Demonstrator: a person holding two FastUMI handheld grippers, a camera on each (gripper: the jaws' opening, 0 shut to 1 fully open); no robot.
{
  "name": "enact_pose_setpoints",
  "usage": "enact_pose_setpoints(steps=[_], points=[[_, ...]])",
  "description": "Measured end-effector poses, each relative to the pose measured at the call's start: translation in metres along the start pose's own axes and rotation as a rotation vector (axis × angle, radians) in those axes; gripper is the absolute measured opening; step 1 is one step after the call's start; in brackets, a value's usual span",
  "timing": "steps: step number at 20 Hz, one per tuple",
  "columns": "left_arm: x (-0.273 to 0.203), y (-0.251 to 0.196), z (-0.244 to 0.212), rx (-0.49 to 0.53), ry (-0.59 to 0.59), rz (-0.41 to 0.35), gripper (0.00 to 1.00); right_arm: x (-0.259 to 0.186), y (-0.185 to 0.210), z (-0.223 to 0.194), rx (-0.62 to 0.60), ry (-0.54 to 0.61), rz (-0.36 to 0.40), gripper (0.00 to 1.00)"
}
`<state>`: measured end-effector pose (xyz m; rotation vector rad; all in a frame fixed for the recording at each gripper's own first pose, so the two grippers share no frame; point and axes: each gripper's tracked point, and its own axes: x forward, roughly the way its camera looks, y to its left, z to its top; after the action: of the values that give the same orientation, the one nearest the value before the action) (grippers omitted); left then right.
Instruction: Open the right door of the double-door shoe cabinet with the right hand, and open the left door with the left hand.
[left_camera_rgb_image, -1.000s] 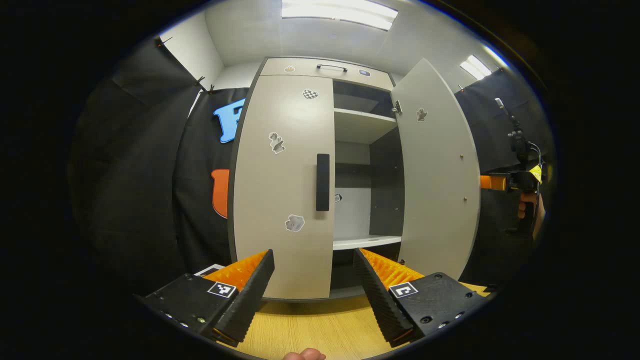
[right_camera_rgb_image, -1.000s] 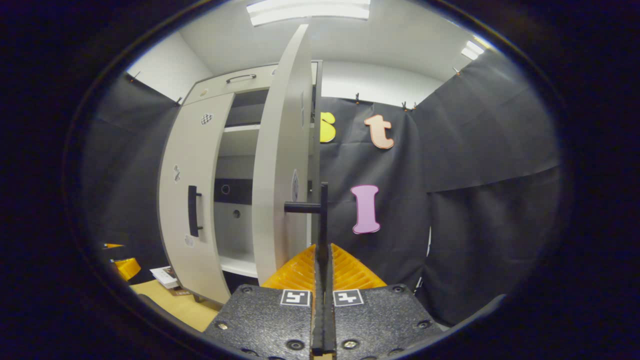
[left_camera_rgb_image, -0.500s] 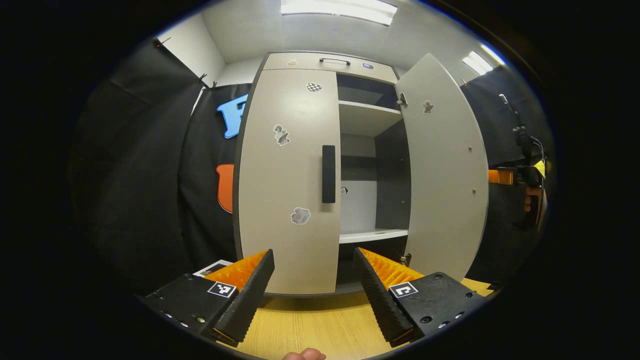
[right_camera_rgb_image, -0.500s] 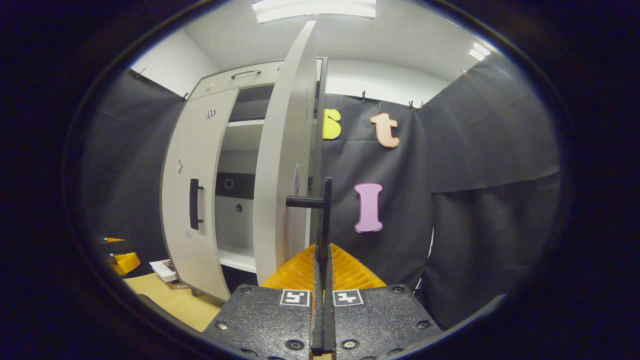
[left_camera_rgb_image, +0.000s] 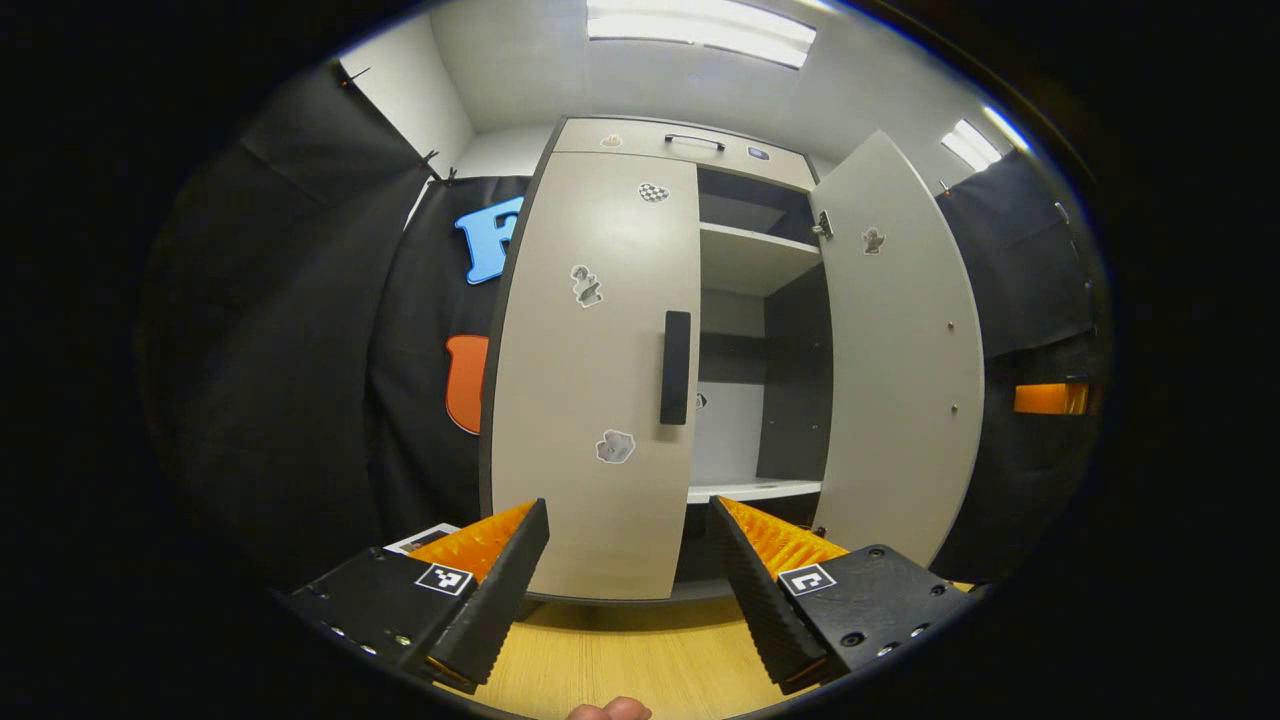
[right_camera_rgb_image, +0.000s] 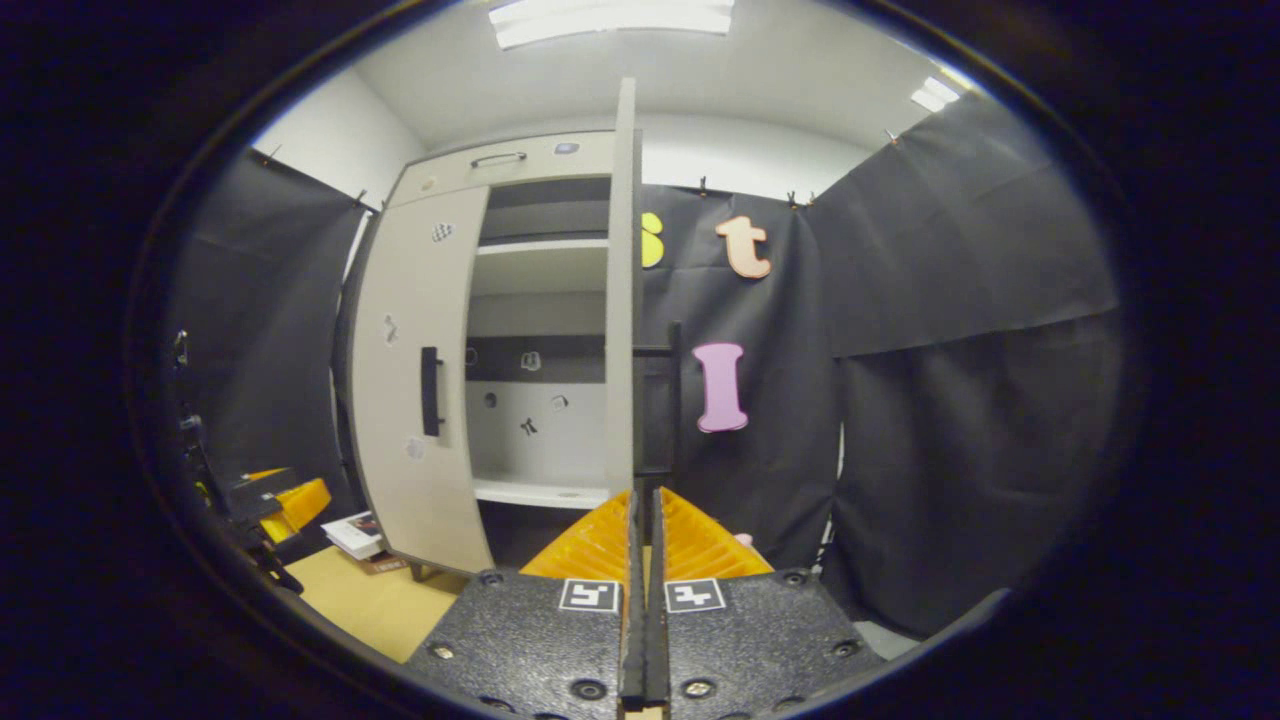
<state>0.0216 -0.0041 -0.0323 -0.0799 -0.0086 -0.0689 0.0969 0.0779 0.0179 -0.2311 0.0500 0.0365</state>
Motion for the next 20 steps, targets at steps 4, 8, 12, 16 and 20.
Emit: enact_pose_setpoints(steps=[4, 8, 12, 16, 20], points=[[0.005, 0.0, 0.01, -0.024, -0.006, -0.004, 0.95, 0.012, 0.013, -0.009, -0.068, 0.025, -0.003, 0.04], [0.005, 0.002, 0.028, 0.004, -0.03, 0.003, 0.95, 0.029, 0.039, -0.013, -0.059, 0.028, 0.045, 0.05], [0.005, 0.001, 0.034, 0.014, -0.037, 0.013, 0.95, 0.044, 0.04, -0.029, -0.077, 0.064, 0.029, 0.51], [0.018, -0.01, 0.041, -0.012, -0.031, -0.025, 0.95, 0.051, 0.041, -0.038, -0.019, 0.081, 0.049, 0.78], [0.07, -0.016, 0.074, 0.037, -0.064, -0.041, 0.95, 0.054, 0.033, -0.044, -0.005, 0.099, 0.04, 0.89]])
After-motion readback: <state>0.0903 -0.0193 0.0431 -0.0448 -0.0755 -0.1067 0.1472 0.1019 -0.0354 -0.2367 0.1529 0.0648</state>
